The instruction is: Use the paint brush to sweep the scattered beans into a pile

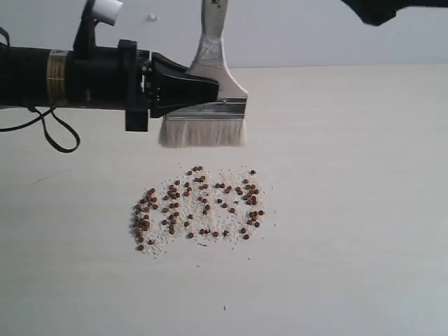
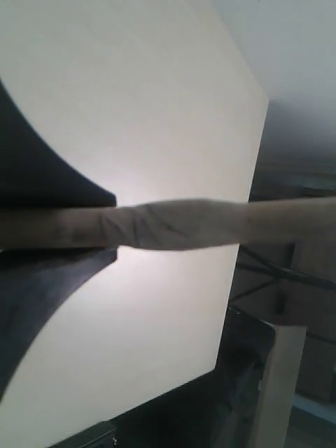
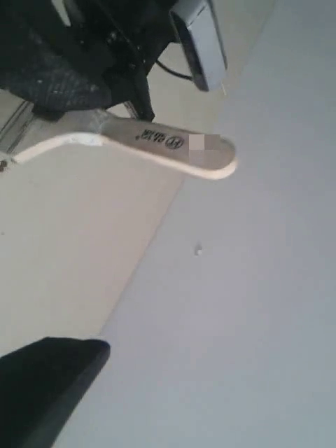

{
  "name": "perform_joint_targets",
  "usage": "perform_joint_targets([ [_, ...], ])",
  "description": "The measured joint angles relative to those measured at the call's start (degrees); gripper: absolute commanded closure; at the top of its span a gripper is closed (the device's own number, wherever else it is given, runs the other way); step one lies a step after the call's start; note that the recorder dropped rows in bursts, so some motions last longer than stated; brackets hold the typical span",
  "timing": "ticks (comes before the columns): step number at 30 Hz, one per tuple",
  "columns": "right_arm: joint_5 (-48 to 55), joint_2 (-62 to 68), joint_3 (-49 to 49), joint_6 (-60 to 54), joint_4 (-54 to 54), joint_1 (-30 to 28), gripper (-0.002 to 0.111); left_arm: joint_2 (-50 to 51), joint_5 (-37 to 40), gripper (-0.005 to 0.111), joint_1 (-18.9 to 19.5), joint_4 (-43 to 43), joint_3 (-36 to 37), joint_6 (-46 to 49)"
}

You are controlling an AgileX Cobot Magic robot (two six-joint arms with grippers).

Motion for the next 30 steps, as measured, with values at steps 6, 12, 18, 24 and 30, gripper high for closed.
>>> perform_joint_targets([
  [6, 3.5, 2.5, 2.9, -43.1, 36.1, 0.0, 0.028, 0.0, -2.1, 0.107, 6.2, 4.4, 0.0, 0.3],
  [12, 18.5, 9.6, 2.6, -70.3, 57.6, 0.0, 0.028, 0.2, -2.3, 0.107, 7.7, 8.1, 0.1, 0.9],
  [18, 23.2, 20.4, 0.4, -75.0, 59.5, -2.7, 0.028, 0.2, -2.4, 0.107, 7.7, 6.2, 0.1, 2.6],
  [24, 35.4, 24.0, -1.7, -75.0, 59.8, -6.1, 0.028, 0.2, -2.4, 0.107, 7.7, 6.1, 0.1, 2.9],
  [30, 39.9, 29.6, -6.7, -75.0, 59.8, -6.2, 0.028, 0.2, -2.4, 0.107, 7.7, 3.8, 0.1, 2.9],
])
